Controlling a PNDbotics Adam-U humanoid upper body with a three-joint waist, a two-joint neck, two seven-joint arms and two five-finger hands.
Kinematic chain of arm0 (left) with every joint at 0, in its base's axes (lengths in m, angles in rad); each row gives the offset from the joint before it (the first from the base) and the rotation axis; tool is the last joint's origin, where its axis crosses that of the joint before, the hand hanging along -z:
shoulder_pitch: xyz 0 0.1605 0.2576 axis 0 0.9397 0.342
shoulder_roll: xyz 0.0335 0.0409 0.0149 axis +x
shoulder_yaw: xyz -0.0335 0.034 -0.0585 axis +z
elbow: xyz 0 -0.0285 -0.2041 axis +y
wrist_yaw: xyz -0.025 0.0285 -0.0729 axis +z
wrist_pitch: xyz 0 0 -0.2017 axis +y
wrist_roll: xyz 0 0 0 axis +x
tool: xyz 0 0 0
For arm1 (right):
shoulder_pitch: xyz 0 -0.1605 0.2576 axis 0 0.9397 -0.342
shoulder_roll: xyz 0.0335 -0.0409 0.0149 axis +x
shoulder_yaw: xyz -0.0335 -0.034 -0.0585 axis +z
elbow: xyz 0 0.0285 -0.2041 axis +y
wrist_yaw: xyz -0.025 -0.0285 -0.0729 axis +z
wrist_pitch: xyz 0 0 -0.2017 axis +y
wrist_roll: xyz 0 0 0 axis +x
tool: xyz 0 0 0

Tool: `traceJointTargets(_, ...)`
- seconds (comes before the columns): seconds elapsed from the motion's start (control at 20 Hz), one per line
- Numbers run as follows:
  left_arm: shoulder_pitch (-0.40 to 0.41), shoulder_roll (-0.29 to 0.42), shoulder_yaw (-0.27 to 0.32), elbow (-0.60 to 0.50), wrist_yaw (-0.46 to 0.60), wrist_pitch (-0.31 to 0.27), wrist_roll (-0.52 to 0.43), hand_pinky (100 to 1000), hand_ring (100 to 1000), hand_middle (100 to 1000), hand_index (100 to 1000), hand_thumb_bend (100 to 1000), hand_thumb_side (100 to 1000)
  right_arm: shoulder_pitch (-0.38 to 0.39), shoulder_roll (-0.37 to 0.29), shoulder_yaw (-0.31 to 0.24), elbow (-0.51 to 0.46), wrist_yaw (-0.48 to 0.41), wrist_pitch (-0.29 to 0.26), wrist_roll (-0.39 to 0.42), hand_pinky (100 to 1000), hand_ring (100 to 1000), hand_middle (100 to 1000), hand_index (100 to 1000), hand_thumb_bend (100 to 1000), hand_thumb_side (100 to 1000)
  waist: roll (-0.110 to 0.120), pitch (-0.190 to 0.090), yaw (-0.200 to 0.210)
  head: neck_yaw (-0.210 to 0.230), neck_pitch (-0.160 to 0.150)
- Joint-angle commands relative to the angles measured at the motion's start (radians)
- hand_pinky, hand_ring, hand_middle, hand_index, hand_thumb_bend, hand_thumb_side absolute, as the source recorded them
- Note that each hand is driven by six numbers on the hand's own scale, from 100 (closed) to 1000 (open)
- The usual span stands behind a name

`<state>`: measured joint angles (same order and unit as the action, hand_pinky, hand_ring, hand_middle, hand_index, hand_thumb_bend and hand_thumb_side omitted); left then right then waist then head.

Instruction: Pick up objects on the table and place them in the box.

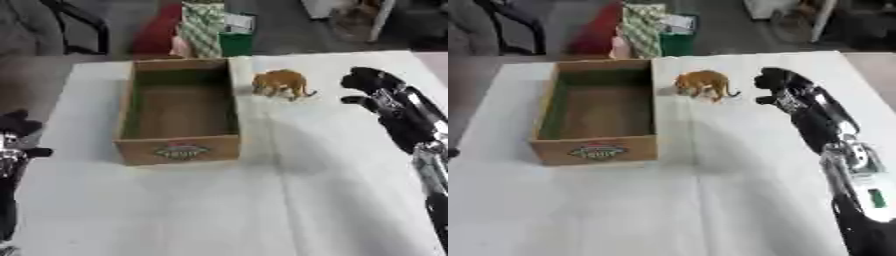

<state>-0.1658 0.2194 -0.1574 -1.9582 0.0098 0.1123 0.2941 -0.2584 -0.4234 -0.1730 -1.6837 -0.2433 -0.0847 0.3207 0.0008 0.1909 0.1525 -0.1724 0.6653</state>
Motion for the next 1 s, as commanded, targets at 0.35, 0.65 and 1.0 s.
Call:
traceJointTargets(0.35,-0.009,0.012,0.001,-0.017,0.003,0.001,-0.001,581,805,623,779,100,694,-0.072,-0.145,0.008,0.032,-0.011,-0.039,0.002,787,886,778,866,100,462,-0.003,-0.015,0.006,-0.006,-0.011)
traceJointTargets(0.65,-0.008,0.016,0.0,-0.016,0.003,0.002,-0.002,581,805,623,779,100,695,-0.139,-0.258,0.028,0.085,-0.014,-0.086,0.014,796,890,784,875,100,344,-0.006,-0.017,0.01,-0.007,-0.011)
traceJointTargets(1.0,-0.007,0.02,-0.004,-0.016,0.003,0.003,-0.005,581,805,623,779,100,694,-0.261,-0.394,0.069,0.209,0.0,-0.165,0.033,811,895,792,883,100,234,-0.011,-0.02,0.019,-0.005,-0.011)
